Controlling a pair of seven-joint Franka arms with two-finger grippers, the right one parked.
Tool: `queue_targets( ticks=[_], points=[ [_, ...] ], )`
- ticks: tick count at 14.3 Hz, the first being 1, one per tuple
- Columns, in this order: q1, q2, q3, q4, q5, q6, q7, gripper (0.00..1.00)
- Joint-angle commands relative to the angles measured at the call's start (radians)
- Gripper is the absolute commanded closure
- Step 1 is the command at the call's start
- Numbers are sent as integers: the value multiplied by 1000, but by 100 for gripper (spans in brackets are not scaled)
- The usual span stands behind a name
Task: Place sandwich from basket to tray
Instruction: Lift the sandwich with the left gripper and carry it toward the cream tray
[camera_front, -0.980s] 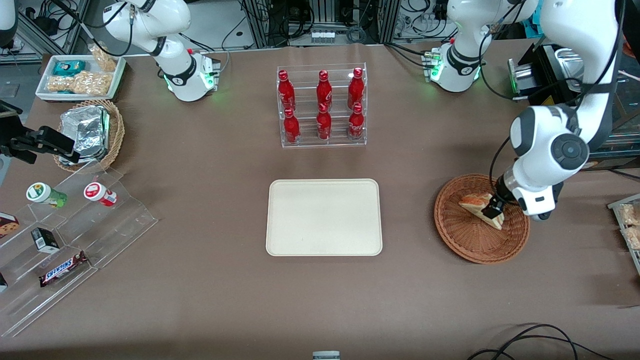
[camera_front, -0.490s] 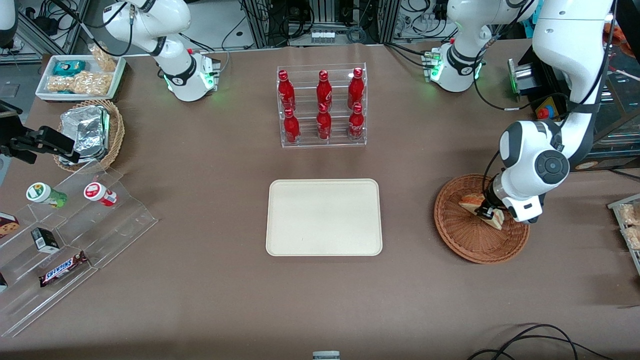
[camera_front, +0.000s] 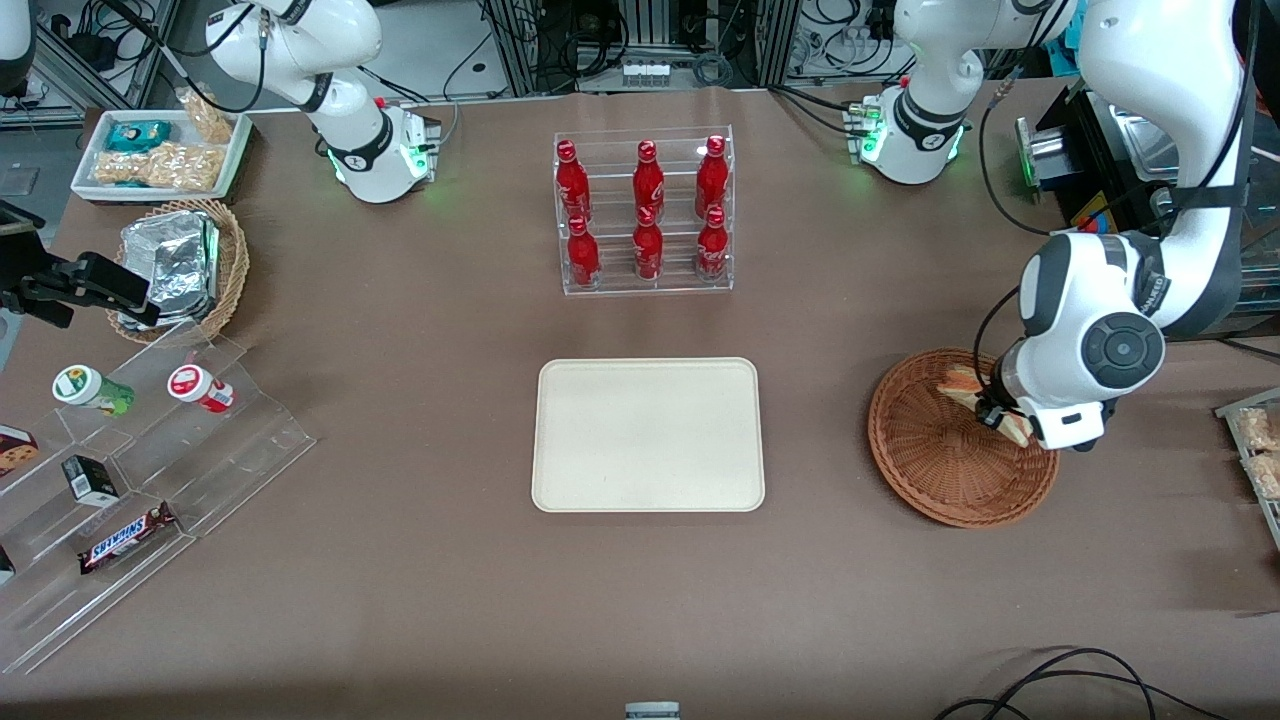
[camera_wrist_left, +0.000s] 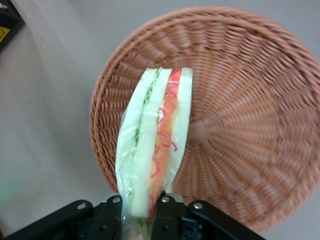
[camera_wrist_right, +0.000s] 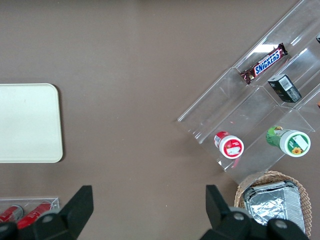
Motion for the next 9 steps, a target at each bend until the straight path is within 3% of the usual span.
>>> queue_targets(
  ticks=[1, 3, 5, 9],
  points=[
    [-30, -5, -50, 28, -11, -19, 32, 100],
    [-35, 31, -129, 61, -54, 16, 48, 100],
    [-46, 81, -218, 94, -34, 85, 71, 100],
    [-177, 199, -243, 214, -24, 190, 131, 94]
  ],
)
